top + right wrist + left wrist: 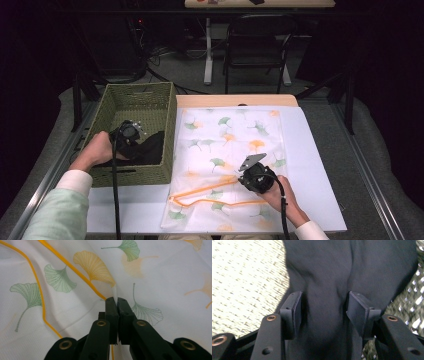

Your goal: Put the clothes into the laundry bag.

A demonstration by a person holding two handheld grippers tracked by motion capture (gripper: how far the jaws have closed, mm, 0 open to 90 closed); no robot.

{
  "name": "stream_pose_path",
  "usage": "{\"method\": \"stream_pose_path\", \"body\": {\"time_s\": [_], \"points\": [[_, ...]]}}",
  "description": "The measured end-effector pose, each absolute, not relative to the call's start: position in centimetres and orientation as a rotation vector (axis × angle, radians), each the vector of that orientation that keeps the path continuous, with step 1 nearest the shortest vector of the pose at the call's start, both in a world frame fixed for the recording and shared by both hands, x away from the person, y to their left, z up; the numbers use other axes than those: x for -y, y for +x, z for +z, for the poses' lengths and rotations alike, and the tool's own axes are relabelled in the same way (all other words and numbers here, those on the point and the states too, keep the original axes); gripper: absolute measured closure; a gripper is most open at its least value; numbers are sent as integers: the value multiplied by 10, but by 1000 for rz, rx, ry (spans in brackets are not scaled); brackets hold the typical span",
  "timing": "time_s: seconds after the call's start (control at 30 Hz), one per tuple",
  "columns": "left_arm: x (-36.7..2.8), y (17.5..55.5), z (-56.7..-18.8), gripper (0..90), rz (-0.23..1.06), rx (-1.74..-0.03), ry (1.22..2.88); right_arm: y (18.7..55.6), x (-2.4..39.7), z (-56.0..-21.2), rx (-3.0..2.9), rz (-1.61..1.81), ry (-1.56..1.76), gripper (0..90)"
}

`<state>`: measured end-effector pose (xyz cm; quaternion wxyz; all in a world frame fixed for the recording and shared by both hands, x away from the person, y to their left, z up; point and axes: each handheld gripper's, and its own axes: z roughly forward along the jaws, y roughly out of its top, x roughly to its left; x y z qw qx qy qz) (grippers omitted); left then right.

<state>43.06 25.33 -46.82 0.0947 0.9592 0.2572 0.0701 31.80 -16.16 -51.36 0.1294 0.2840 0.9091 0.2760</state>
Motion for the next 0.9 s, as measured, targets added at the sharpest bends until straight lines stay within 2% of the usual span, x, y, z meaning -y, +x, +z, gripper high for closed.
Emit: {"method": "stream_pose_path", "body": {"time_s": [0.13,0.4,0.5,0.57,0.67,0.8,0.9], "points": [[-258,429,-473,353,175,-762,2860,317,161,-513,-2643,803,830,881],[-266,433,-482,343,118,-791,2874,317,161,-513,-2646,799,826,881],[-269,436,-486,307,87,-810,2875,317,160,-513,-2647,799,826,881],[-269,435,-488,358,72,-795,2867,317,160,-514,-2650,796,825,880],[-266,432,-489,506,96,-746,2880,318,160,-514,-2652,799,827,881],[-267,429,-488,594,129,-722,2865,317,158,-515,-2655,793,832,882],[-270,425,-484,617,149,-721,2848,317,158,-514,-2652,796,827,882]]}}
